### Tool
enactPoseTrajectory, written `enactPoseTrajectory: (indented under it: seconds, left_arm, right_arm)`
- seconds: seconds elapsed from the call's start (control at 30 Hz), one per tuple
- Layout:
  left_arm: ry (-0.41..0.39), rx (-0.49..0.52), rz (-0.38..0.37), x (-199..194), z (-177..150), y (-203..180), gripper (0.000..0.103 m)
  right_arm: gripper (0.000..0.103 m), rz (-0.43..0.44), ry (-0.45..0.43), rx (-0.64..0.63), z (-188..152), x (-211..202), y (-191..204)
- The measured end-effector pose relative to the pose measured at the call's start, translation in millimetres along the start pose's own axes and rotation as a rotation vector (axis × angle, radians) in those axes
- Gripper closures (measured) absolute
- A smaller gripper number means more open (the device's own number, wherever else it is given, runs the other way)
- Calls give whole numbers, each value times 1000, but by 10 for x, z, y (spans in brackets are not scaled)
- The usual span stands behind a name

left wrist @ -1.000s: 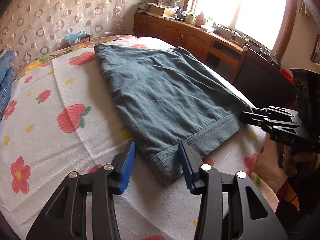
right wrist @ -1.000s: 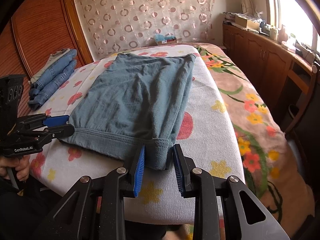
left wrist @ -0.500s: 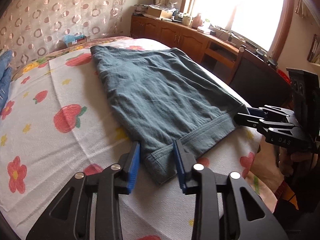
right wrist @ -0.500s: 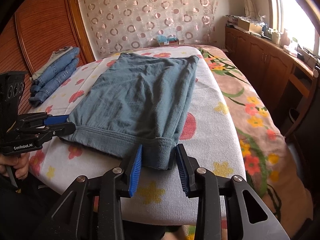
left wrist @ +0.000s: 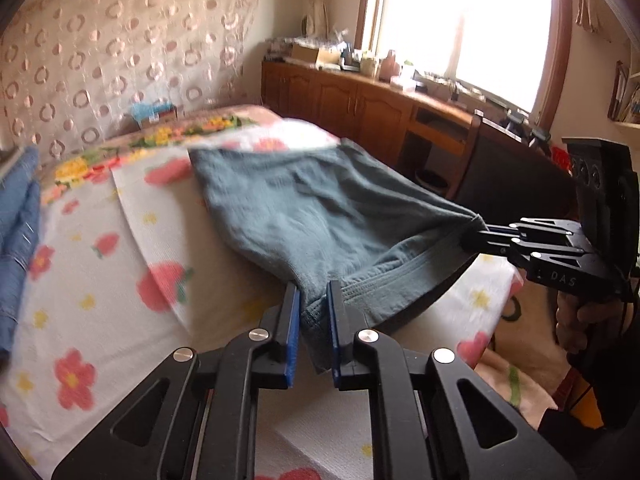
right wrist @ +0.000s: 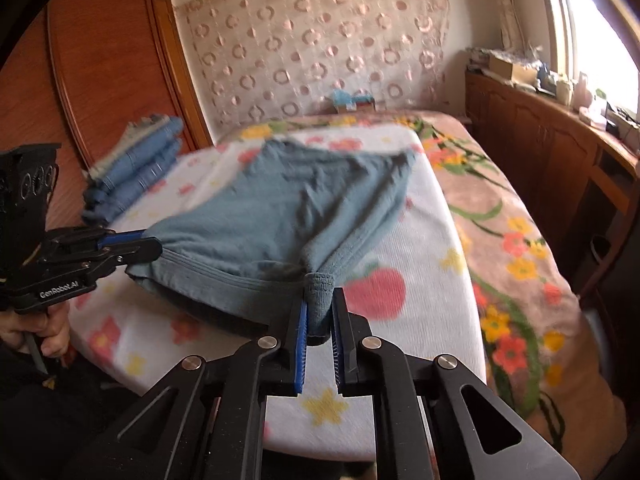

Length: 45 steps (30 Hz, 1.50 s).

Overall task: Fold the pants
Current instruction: 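Close the left gripper on the hem next to the right gripper, then lift the hem with both grippers and fold it over the shorts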

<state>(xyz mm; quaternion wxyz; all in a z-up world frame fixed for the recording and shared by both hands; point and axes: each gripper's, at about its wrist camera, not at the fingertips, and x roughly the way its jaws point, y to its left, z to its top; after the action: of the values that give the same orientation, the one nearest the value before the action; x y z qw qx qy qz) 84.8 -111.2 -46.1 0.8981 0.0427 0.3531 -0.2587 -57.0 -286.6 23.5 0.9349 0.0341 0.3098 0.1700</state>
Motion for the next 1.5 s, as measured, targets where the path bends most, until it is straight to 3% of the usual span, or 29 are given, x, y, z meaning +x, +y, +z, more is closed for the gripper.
enactPoseTrajectory:
  seconds: [0.57, 0.7, 0.93, 1.03, 1.1, 1.27, 1.5]
  left_arm:
    - [-253, 30, 124, -959, 802, 264, 90]
    - [-263, 38, 192, -905, 1009, 521, 90]
    - [-251, 14, 306, -621, 1584, 1205, 91]
    - [-278, 11, 376, -693, 1832, 1375, 91]
    - [-303, 4, 378, -798, 1860, 1414, 91]
    - [-260, -8, 370, -811, 1474, 1416, 91]
    - [-139, -5, 314, -666, 655, 1275, 91]
  right_arm:
    - [93, 72, -270, -172, 1066, -659, 492]
    - [93, 62, -277, -250, 1430, -442, 641]
    - [93, 67, -262, -284, 2186, 346, 650]
    - [93, 55, -280, -277, 2482, 584, 681]
    - [93, 75, -284, -267, 2568, 641, 720]
    - [93, 107, -257, -270, 2144, 769, 659]
    - [93, 134, -70, -324, 1449, 1165, 662]
